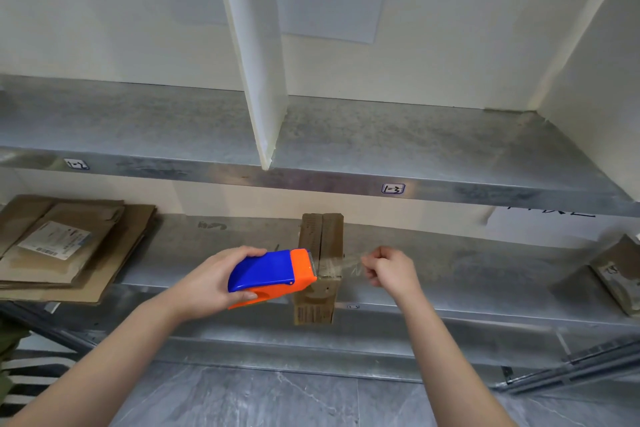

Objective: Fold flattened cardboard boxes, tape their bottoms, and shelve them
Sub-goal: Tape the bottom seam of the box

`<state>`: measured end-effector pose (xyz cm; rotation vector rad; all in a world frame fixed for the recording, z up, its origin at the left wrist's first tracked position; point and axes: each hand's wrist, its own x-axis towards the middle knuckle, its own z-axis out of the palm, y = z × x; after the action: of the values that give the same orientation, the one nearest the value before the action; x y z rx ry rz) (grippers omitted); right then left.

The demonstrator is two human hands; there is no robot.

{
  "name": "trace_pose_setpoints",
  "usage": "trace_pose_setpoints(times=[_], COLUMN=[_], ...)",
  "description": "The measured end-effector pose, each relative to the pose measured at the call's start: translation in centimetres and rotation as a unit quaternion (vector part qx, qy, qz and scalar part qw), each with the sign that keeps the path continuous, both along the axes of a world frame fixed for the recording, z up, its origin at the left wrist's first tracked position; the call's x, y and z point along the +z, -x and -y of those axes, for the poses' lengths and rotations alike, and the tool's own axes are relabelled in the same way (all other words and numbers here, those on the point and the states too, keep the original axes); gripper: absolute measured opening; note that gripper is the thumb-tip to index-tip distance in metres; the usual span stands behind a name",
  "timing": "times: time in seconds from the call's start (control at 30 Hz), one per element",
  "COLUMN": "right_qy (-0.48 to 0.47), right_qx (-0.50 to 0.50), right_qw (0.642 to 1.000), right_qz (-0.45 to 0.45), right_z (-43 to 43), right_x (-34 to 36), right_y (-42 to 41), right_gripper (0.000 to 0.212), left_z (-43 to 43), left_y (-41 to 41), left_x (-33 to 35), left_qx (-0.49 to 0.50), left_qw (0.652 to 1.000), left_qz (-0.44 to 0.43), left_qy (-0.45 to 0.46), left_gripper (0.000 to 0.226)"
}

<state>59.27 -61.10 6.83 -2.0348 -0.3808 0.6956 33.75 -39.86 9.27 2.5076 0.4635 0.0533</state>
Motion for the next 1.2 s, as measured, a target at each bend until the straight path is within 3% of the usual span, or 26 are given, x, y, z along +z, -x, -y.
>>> trace_pose_setpoints(times=[0.5,0.7,0.87,1.03,1.13,1.2], right_qy=[-0.043,-0.004,-0.025,-0.047,-0.057,-0.054], right_qx=[-0.016,0.011,0.0,-0.027,-0.034,-0.034], right_qw=[0.998,1.0,0.998,0.995,0.996,0.998], right_qz=[-0.039,-0.029,-0.064,-0.083,-0.051,-0.008], right_z=[-4.8,-4.2,-2.4,-1.1,-0.7,-0.5], right_x=[3.8,3.5,2.5,1.5,1.6,1.9], right_y=[-0.6,-0.3,1.0,1.4,0.9,0.7], right_gripper=[0.016,0.016,0.012,0.018,0.019,0.015], left_z=[-0.4,-0.3,-0.7,-0.8,-0.4,-0.3], left_y=[-0.5,-0.7,-0.8,-0.9,-0.8,-0.8], left_x=[-0.6,-1.2,-1.3,-1.2,-1.5,-1.4], left_qx=[0.027,0.056,0.074,0.078,0.061,0.067], left_qw=[0.997,0.995,0.994,0.995,0.997,0.996], left_qz=[0.018,0.039,0.044,0.045,0.039,0.046], left_qy=[-0.064,-0.076,-0.071,-0.048,-0.021,0.044], left_gripper=[0.075,0.073,0.07,0.067,0.067,0.064])
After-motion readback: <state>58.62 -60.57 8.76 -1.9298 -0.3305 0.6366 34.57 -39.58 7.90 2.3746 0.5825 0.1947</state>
